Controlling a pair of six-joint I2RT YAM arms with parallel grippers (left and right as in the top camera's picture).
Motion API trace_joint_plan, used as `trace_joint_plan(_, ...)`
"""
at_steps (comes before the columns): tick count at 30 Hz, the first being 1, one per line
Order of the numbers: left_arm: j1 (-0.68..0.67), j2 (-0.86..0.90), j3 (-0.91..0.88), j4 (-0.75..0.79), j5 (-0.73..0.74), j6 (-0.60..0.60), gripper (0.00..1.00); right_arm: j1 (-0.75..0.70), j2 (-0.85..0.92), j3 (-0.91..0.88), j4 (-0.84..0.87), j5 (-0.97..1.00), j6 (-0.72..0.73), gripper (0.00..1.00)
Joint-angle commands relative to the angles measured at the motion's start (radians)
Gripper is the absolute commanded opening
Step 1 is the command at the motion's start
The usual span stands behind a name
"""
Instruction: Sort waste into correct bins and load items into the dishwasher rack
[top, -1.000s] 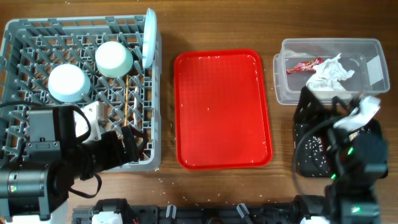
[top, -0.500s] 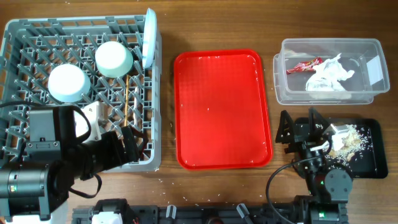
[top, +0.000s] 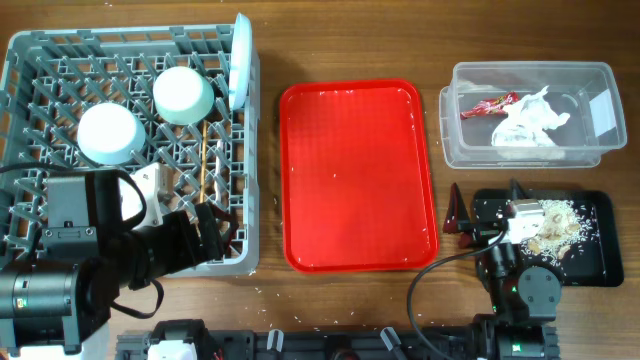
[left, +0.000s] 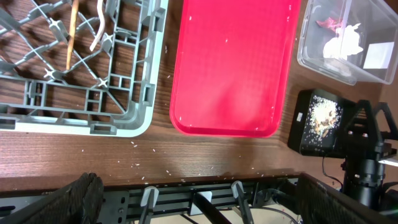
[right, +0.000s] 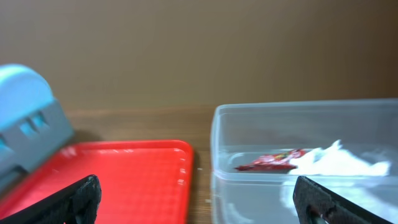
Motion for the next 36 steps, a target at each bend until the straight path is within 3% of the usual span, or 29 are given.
trace_joint_plan(1, 0.004, -0.001, 0.01, 0.003, -0.009, -0.008, 1.0, 0.0, -0.014, -0.001, -0.002, 0.049, -0.087, 1.0)
trace_joint_plan(5, 0.004, -0.001, 0.01, 0.003, -0.009, -0.008, 1.0, 0.0, -0.014, -0.001, -0.001, 0.039, -0.007, 1.0)
trace_joint_plan(27, 0.005, -0.008, -0.002, 0.009, -0.023, -0.034, 1.0, 0.0, -0.014, -0.001, 0.002, 0.037, -0.008, 1.0)
trace_joint_plan(32, 0.004, -0.167, -0.231, 0.227, -0.023, 0.006, 1.0, 0.0, -0.014, -0.001, 0.002, 0.037, -0.008, 1.0)
trace_joint_plan(36, 0.005, -0.405, -0.558, 0.586, -0.024, 0.056, 1.0, 0.0, -0.014, -0.001, 0.002, 0.037, -0.009, 1.0)
